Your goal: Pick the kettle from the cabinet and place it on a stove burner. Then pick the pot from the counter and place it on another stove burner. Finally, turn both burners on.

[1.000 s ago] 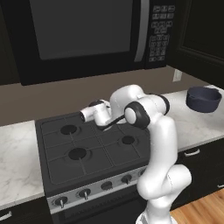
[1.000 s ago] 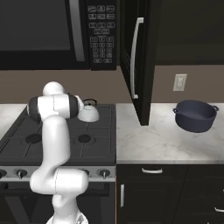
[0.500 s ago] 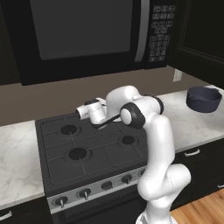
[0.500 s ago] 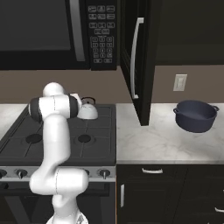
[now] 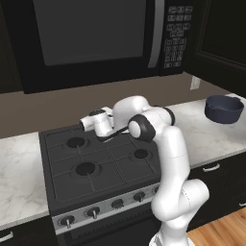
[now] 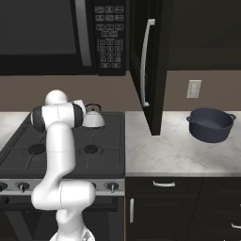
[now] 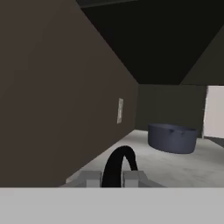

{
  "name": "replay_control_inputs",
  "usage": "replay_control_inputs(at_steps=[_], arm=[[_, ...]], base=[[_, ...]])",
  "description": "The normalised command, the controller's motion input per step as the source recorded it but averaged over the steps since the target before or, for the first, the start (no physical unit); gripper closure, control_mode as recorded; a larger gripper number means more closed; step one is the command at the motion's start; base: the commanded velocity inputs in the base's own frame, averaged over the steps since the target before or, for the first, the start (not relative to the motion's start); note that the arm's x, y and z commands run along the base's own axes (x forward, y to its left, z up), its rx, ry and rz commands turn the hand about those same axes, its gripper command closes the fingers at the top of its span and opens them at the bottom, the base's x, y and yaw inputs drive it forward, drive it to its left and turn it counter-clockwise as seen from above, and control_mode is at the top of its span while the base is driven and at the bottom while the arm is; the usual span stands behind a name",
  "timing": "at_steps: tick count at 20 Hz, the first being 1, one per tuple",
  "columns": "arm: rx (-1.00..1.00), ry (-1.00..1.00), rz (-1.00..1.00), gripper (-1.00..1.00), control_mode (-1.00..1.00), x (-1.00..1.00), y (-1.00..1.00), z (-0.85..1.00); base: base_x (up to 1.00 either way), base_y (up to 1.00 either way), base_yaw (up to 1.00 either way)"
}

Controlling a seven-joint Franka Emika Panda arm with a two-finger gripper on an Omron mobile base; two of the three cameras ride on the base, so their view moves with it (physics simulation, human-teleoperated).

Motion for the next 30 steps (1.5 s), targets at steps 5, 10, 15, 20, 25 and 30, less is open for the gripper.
replay_control_inputs(at_steps=[5, 10, 15, 20, 25, 30], arm=[[0.00, -0.01, 0.00, -1.00, -1.00, 0.00, 0.00, -0.11], [0.00, -0.04, 0.00, -1.00, -1.00, 0.00, 0.00, -0.05], [0.00, -0.03, 0.00, -1.00, -1.00, 0.00, 0.00, -0.06], [0.00, 0.00, 0.00, -1.00, -1.00, 0.00, 0.00, -0.12], [0.00, 0.00, 0.00, -1.00, -1.00, -0.01, 0.00, -0.17], [0.00, 0.02, 0.00, -1.00, -1.00, -0.04, -0.02, -0.15]], base=[[0.00, 0.00, 0.00], [0.00, 0.00, 0.00], [0.00, 0.00, 0.00], [0.00, 0.00, 0.00], [0.00, 0.00, 0.00], [0.00, 0.00, 0.00]])
